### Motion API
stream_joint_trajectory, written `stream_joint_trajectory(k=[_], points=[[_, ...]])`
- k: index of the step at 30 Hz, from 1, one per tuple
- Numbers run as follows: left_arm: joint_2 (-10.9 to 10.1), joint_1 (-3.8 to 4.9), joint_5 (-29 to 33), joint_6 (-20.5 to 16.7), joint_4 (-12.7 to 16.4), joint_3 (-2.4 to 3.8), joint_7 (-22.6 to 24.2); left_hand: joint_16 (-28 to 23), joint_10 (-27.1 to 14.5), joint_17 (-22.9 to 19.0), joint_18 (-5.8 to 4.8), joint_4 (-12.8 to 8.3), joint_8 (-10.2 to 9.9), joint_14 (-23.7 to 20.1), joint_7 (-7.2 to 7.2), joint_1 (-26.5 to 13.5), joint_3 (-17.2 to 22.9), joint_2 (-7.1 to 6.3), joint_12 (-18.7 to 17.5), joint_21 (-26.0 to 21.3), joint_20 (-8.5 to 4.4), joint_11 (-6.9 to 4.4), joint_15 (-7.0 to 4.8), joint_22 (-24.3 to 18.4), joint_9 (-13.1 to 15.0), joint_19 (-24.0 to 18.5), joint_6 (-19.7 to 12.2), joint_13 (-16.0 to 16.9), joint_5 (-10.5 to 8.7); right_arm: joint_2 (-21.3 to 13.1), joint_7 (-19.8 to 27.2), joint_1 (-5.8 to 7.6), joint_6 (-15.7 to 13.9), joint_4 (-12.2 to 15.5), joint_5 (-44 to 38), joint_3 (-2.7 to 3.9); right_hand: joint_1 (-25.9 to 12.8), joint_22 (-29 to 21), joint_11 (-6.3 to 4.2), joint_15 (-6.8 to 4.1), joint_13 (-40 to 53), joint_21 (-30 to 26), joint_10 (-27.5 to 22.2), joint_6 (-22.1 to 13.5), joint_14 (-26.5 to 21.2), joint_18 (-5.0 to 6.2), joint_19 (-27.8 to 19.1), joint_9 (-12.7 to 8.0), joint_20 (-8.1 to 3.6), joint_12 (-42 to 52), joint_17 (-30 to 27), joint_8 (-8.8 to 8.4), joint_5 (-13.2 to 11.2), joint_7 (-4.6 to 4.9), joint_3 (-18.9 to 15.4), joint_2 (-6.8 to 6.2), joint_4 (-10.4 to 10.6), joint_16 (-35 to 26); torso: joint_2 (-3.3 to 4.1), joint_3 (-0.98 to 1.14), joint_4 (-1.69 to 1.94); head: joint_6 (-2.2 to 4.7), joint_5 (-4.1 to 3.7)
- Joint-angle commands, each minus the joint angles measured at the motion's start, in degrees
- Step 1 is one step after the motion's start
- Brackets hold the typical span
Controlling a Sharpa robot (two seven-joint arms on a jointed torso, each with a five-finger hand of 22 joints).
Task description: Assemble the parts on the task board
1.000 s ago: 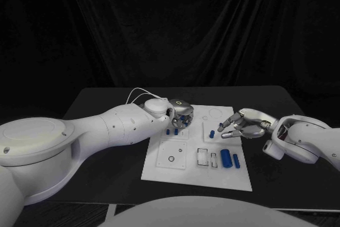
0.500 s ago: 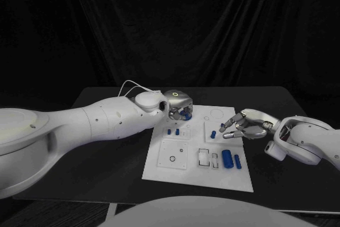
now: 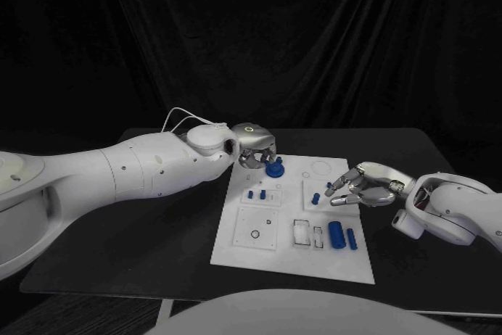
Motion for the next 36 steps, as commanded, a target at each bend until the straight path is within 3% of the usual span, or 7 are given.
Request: stream_joint_trajectory(k=[1,21,36], points=[[0.3,-0.19,0.0,1.9,-0.5,0.04,0.5,-0.2,0.0,0.0,0.28,-0.1,-0.2,0.2,-0.31,-0.4,0.2,-0.19,-0.4,-0.3,-0.42,-0.16,-0.41,9.9,-0.1,0.8,-0.3,-0.1,-0.39,0.0,-0.2,-0.23,0.4,0.1,0.1,0.02,2.7,12.2,-0.25,-0.39,-13.4,-0.2,1.4,0.5,2.6,0.35,2.4,-0.1,0.38,-1.1,0.0,0.19,0.0,0.01,-0.3,2.84,-0.2,-0.2,0.0,0.02,0.05,-0.01,-0.13],[1.5,-3.41,0.0,2.8,-3.9,0.02,1.1,-0.3,-0.1,-0.1,0.29,-0.1,-0.6,0.0,-0.43,-0.3,0.3,-0.32,-0.7,-0.4,-0.42,-0.2,-0.42,9.9,-0.2,0.7,-0.7,-0.3,-0.74,-0.2,0.1,-0.44,-0.2,0.3,0.1,0.02,2.7,12.1,-0.23,-0.36,-13.8,-0.6,1.2,0.5,2.5,0.44,2.3,-0.1,0.4,-1.3,-0.5,0.2,0.0,0.04,-0.3,2.82,-0.3,-0.4,0.04,-0.01,-0.01,-0.01,-0.51],[2.6,-4.06,0.0,3.3,-5.5,0.02,0.8,-0.4,-0.1,-0.3,0.31,0.0,-0.8,0.0,-0.43,-0.5,0.3,-0.41,-0.9,-0.5,-0.42,-0.16,-0.4,9.9,-0.3,0.7,-0.9,-0.4,-0.76,-0.1,0.1,-0.45,-0.1,0.2,0.1,0.02,2.7,12.0,-0.22,-0.35,-14.1,-0.8,1.1,0.5,2.4,0.5,2.2,-0.1,0.41,-1.6,-0.8,0.18,0.0,0.05,-0.3,2.79,-0.3,-0.6,0.08,0.0,0.03,-0.01,-1.04]])
